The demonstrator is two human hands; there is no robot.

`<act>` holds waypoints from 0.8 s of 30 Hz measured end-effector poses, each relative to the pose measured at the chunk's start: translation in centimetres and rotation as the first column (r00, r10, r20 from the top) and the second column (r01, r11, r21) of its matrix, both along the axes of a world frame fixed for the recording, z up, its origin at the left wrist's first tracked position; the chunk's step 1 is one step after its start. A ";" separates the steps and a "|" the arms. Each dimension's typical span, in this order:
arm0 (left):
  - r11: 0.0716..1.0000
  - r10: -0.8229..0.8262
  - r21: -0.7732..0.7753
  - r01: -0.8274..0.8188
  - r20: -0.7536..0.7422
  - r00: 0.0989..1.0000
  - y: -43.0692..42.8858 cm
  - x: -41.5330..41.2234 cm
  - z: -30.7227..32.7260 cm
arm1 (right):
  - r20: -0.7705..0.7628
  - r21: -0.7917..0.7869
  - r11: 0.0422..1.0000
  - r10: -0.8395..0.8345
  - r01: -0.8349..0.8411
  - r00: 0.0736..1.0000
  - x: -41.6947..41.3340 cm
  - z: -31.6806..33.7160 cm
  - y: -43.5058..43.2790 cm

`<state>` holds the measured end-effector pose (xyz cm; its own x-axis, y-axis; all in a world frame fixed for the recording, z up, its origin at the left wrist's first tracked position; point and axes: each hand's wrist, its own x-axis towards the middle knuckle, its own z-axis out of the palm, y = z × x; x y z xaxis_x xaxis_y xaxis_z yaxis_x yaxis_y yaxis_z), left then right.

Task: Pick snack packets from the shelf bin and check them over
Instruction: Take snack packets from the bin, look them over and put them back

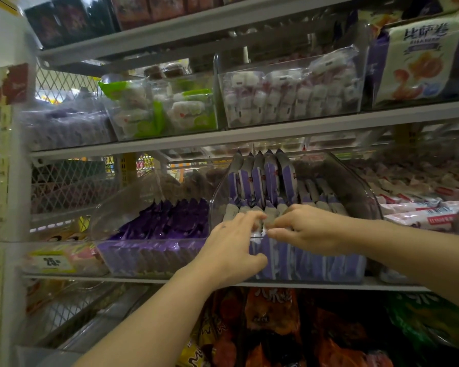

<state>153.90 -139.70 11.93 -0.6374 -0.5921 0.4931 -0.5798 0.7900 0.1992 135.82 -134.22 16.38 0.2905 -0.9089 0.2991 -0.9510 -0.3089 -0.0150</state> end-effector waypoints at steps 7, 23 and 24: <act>0.972 0.057 -0.232 -0.028 0.119 0.991 -0.9 -0.2 -1.0 | -0.055 0.117 0.993 0.034 -0.027 0.998 -1.0 3.0 1.3; 0.983 0.102 -0.167 -0.075 0.163 0.981 -0.4 -0.4 -0.4 | -0.101 -0.076 0.988 0.123 -0.131 0.987 -1.7 1.9 0.0; 0.984 0.099 -0.165 -0.072 0.159 0.982 -0.4 -0.4 -0.4 | -0.052 -0.100 0.988 0.111 -0.116 0.992 -1.9 2.0 0.1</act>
<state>153.48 -140.12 11.53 -0.6686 -0.5709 0.4765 -0.6608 0.7500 -0.0285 133.94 -134.17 18.33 0.4059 -0.8346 0.3724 -0.9086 -0.4125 0.0656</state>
